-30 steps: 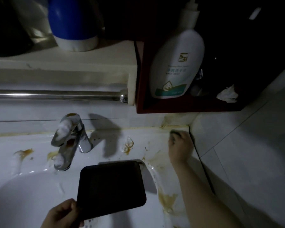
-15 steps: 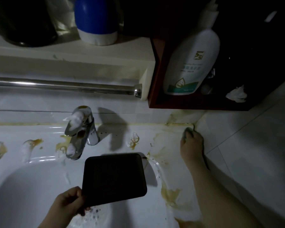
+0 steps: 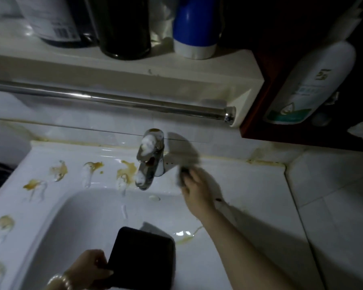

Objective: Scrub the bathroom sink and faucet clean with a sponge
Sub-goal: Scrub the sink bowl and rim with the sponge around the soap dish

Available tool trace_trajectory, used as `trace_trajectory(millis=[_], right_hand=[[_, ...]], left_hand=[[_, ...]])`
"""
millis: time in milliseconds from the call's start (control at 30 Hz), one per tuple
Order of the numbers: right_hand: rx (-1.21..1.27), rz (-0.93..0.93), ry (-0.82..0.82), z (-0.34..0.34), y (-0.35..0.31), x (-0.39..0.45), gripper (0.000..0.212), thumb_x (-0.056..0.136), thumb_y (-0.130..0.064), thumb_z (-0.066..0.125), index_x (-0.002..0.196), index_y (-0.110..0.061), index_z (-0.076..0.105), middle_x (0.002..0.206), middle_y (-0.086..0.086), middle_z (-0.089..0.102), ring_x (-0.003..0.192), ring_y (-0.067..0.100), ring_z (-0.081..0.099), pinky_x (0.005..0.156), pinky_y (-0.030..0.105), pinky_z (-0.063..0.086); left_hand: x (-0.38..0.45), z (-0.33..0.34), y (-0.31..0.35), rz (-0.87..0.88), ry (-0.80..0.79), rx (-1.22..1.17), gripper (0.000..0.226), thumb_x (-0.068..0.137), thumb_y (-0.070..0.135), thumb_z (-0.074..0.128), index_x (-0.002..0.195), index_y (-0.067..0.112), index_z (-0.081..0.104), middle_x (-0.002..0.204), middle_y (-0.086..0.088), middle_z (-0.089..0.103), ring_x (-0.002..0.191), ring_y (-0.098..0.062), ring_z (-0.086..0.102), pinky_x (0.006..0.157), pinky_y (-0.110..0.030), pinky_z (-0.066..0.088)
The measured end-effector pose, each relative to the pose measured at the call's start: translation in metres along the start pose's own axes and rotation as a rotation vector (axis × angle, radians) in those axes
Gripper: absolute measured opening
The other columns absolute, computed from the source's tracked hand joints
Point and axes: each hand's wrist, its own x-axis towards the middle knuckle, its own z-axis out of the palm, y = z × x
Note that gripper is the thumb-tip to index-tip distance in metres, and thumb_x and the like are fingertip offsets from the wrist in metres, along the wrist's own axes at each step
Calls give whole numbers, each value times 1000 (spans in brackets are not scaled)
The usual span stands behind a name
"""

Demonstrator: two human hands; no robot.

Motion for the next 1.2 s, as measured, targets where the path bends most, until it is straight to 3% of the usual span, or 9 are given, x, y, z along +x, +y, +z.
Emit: trace_trajectory(millis=[67, 200, 333, 433, 633, 800, 967, 1100, 1200], right_hand=[[-54, -147, -39, -6, 1, 4, 37, 95, -17, 50, 130, -5, 55, 144, 14, 43, 136, 30, 33, 115, 30, 20], [-43, 325, 264, -6, -2, 13, 36, 96, -14, 45, 130, -14, 55, 148, 18, 35, 134, 25, 35, 110, 28, 21], [-6, -38, 34, 26, -43, 15, 39, 99, -22, 43, 137, -16, 43, 140, 21, 35, 121, 28, 44, 97, 23, 35], [19, 240, 212, 30, -36, 30, 43, 94, -14, 49, 137, -22, 45, 142, 18, 33, 125, 36, 35, 103, 34, 28], [-287, -67, 39, 24, -38, 42, 48, 87, -13, 51, 133, -26, 47, 142, 7, 37, 129, 29, 28, 102, 35, 24], [-262, 427, 246, 9, -22, 3, 51, 84, -7, 56, 133, -19, 52, 134, 18, 45, 117, 38, 40, 98, 44, 33], [-512, -28, 253, -21, 20, -58, 49, 65, 0, 64, 111, -16, 70, 105, 14, 67, 82, 37, 62, 70, 40, 54], [-430, 522, 297, -61, 67, -95, 48, 73, 5, 66, 119, -10, 65, 124, 23, 57, 109, 47, 49, 86, 52, 46], [-508, 140, 184, -42, 52, -112, 55, 54, 7, 76, 105, -13, 73, 109, 18, 66, 95, 41, 55, 73, 44, 55]], left_hand=[[-1, -1, -7, -16, 5, 197, 28, 62, 26, 85, 57, 21, 58, 65, 4, 60, 72, -10, 62, 62, -13, 43], [-8, 0, 0, -55, 32, 383, 26, 68, 42, 77, 70, 21, 62, 76, 10, 61, 80, -6, 63, 63, -11, 42], [-12, -24, 40, 177, 405, 121, 26, 83, 24, 69, 59, 16, 62, 56, 1, 66, 54, -16, 62, 53, -24, 45], [-22, -38, 84, 410, 625, -178, 16, 88, 19, 61, 72, 18, 62, 66, -1, 65, 61, -17, 62, 54, -24, 44], [-25, -45, 147, 535, 473, -646, 12, 91, 8, 56, 89, 14, 65, 84, -5, 68, 71, -17, 62, 63, -22, 47], [-20, -40, 150, 512, 432, -669, 15, 92, 4, 52, 96, 10, 65, 88, -7, 67, 75, -17, 62, 64, -18, 47], [-19, -11, 137, 403, 327, -578, 16, 92, 2, 51, 98, 1, 65, 87, -12, 66, 71, -17, 60, 58, -17, 48], [-19, 12, 133, 346, 274, -519, 18, 92, 0, 49, 102, -3, 64, 91, -14, 65, 70, -16, 59, 54, -13, 48], [-23, 34, 141, 320, 165, -507, 19, 92, -3, 49, 103, -7, 63, 86, -13, 64, 70, -17, 58, 50, -10, 48]])
